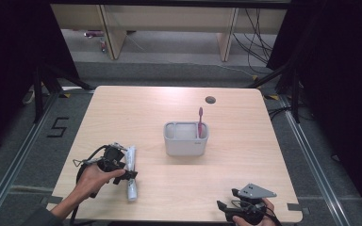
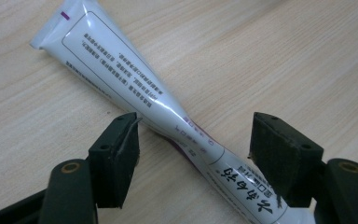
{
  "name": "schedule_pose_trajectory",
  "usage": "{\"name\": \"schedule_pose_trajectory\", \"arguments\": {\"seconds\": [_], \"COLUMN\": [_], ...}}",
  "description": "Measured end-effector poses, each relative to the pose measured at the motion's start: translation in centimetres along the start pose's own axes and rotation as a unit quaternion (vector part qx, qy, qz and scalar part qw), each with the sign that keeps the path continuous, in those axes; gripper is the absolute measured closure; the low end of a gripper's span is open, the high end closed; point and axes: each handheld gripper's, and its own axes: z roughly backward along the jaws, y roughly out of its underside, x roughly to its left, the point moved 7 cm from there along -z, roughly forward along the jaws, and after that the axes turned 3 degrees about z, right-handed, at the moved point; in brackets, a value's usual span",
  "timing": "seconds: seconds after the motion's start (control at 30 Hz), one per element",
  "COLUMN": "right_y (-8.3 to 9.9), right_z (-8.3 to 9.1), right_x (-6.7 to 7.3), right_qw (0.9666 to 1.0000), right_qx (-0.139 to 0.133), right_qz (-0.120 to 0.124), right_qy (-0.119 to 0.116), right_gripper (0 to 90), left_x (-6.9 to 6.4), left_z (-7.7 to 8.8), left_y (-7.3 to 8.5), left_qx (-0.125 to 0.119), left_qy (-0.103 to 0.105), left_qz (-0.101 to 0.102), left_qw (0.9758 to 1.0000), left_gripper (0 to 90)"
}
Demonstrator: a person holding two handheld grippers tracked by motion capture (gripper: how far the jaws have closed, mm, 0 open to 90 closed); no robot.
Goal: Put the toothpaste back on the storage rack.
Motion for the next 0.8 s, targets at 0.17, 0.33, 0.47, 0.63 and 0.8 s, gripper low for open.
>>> {"name": "schedule_pose_trajectory", "arguments": {"seconds": [0.17, 0.33, 0.47, 0.63, 0.8], "right_y": [0.0, -0.1, -0.1, -0.2, -0.2], "right_z": [-0.1, 0.0, 0.0, 0.0, 0.0], "right_x": [-0.1, -0.4, -0.4, -0.3, -0.4], "right_qw": [0.9999, 0.9997, 0.9997, 0.9998, 0.9997], "right_qx": [-0.002, -0.008, -0.008, -0.012, -0.011], "right_qz": [0.010, 0.023, 0.024, 0.019, 0.022], "right_qy": [-0.004, 0.004, 0.005, 0.002, 0.003], "right_gripper": [27.8, 28.0, 28.0, 28.1, 28.1], "left_x": [0.1, 0.3, 0.4, 0.2, 0.2], "left_z": [-0.5, -0.9, -1.2, -1.3, -1.3], "left_y": [-0.1, -0.1, -0.1, -0.2, 0.0], "left_qx": [0.011, 0.016, 0.024, 0.030, 0.036], "left_qy": [-0.006, -0.014, -0.019, -0.030, -0.032], "left_qz": [-0.003, -0.006, -0.007, -0.023, -0.041], "left_qw": [0.9999, 0.9998, 0.9995, 0.9988, 0.9980], "left_gripper": [34.4, 36.5, 39.1, 46.6, 53.7]}}
